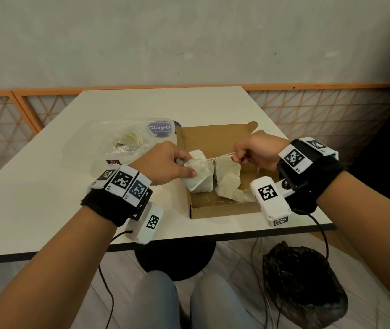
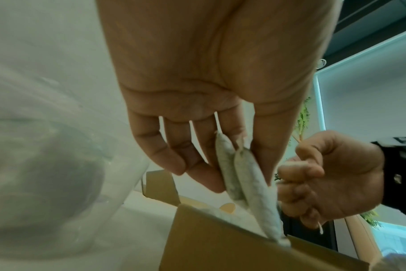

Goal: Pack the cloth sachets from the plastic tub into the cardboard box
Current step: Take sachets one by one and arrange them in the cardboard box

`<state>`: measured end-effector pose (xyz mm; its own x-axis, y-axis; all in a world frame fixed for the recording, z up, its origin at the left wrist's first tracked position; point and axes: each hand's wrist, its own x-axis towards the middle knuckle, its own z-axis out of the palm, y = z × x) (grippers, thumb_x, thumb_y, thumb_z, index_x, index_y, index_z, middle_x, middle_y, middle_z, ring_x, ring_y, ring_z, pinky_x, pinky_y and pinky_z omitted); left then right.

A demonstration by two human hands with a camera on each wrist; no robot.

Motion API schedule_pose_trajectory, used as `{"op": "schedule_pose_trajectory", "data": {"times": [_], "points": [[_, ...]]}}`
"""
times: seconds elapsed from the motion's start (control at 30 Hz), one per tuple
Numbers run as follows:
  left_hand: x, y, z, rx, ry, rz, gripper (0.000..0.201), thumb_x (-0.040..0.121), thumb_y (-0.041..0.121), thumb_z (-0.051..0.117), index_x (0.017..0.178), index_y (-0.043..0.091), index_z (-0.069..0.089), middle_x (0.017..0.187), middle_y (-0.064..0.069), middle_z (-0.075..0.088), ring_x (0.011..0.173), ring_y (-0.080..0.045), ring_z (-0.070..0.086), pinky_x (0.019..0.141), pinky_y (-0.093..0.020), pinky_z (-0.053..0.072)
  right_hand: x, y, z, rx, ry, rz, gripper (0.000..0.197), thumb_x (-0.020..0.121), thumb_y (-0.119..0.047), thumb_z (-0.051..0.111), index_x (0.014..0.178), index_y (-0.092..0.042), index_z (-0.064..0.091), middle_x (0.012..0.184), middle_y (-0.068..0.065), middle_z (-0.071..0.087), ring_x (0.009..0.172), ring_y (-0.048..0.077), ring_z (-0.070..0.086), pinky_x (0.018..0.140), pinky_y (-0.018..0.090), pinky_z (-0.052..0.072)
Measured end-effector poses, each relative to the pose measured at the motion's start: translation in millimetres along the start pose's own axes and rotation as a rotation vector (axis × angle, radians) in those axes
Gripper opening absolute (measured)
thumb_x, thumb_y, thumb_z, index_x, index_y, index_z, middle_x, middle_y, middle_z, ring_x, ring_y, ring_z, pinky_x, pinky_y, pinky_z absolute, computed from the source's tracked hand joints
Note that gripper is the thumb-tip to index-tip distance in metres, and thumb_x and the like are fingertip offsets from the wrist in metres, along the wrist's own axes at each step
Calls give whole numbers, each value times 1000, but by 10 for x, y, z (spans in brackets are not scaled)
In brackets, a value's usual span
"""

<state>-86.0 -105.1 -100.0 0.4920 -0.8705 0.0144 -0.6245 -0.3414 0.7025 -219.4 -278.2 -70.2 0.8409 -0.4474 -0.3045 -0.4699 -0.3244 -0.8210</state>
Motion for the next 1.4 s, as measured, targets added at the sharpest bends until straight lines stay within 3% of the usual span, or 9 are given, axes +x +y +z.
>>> {"op": "schedule_pose_trajectory", "data": {"times": [0.13, 0.23, 0.33, 0.47, 0.67, 0.8, 0.9, 1.17, 1.4], "points": [[-8, -26, -60, -106, 72, -13, 10, 80, 17, 74, 88, 10, 74, 77, -4, 62, 68, -12, 52, 71, -23, 41, 40, 34, -134, -595, 286, 26, 13, 82, -12, 52, 73, -3, 55, 68, 4, 51, 66, 19, 47, 54, 23, 34], [-37, 30, -24, -388, 134, 15, 7, 80, 9, 72, 83, 16, 72, 79, 5, 70, 73, -4, 62, 74, -13, 47, 19, 74, -148, -436, 437, -82, 20, 89, -29, 53, 87, -10, 62, 83, 4, 60, 83, 22, 55, 62, 24, 39], [-36, 78, 76, -520, 126, 56, 11, 79, 5, 71, 90, 9, 72, 87, 0, 74, 82, -6, 67, 78, -17, 52, -98, -44, -15, -29, 205, -96, 38, 82, -52, 58, 105, -23, 59, 103, -3, 63, 93, 14, 59, 69, 27, 42], [-45, 138, 171, -552, 39, 88, 16, 79, 1, 70, 94, 5, 72, 85, 0, 73, 82, -7, 66, 81, -19, 53, -163, -84, 104, 66, -56, -211, 14, 80, -26, 68, 93, -30, 67, 90, -7, 68, 78, 5, 59, 65, 21, 38], [-73, 65, 97, -358, 11, 34, 11, 79, 10, 73, 89, 16, 73, 83, 2, 70, 73, 1, 61, 73, -9, 47, -23, -13, 15, -221, 212, -275, 5, 76, -21, 72, 74, -17, 74, 66, -6, 64, 64, 8, 53, 67, 24, 43], [-108, 37, 54, -387, 5, 20, 14, 80, 9, 72, 91, 18, 73, 85, 9, 73, 80, 0, 66, 78, -10, 49, 146, 60, -67, -517, 384, -141, 9, 80, -18, 63, 71, -20, 64, 94, 6, 63, 80, 21, 57, 58, 24, 39], [-133, 16, 57, -505, 67, 16, 14, 81, 7, 70, 91, 16, 73, 81, 9, 74, 78, -1, 66, 74, -12, 51, 230, 149, -129, -618, 478, -1, 16, 83, -11, 53, 97, -17, 57, 114, 11, 56, 102, 30, 54, 84, 36, 48], [-72, 229, 239, -750, 313, 59, 23, 86, 4, 64, 109, 6, 66, 60, 16, 68, 57, 9, 59, 51, -4, 40, -57, -58, 253, -7, 174, -250, 36, 68, -53, 71, 90, -25, 67, 85, 0, 70, 71, 9, 62, 59, 23, 43], [-6, 174, 354, -910, 337, -48, 26, 95, 12, 51, 115, 26, 61, 81, 6, 64, 76, -9, 59, 63, -21, 44, 5, -10, 252, 315, 230, -233, 37, 72, -14, 77, 106, -7, 63, 70, 7, 61, 58, 14, 51, 53, 19, 45]]}}
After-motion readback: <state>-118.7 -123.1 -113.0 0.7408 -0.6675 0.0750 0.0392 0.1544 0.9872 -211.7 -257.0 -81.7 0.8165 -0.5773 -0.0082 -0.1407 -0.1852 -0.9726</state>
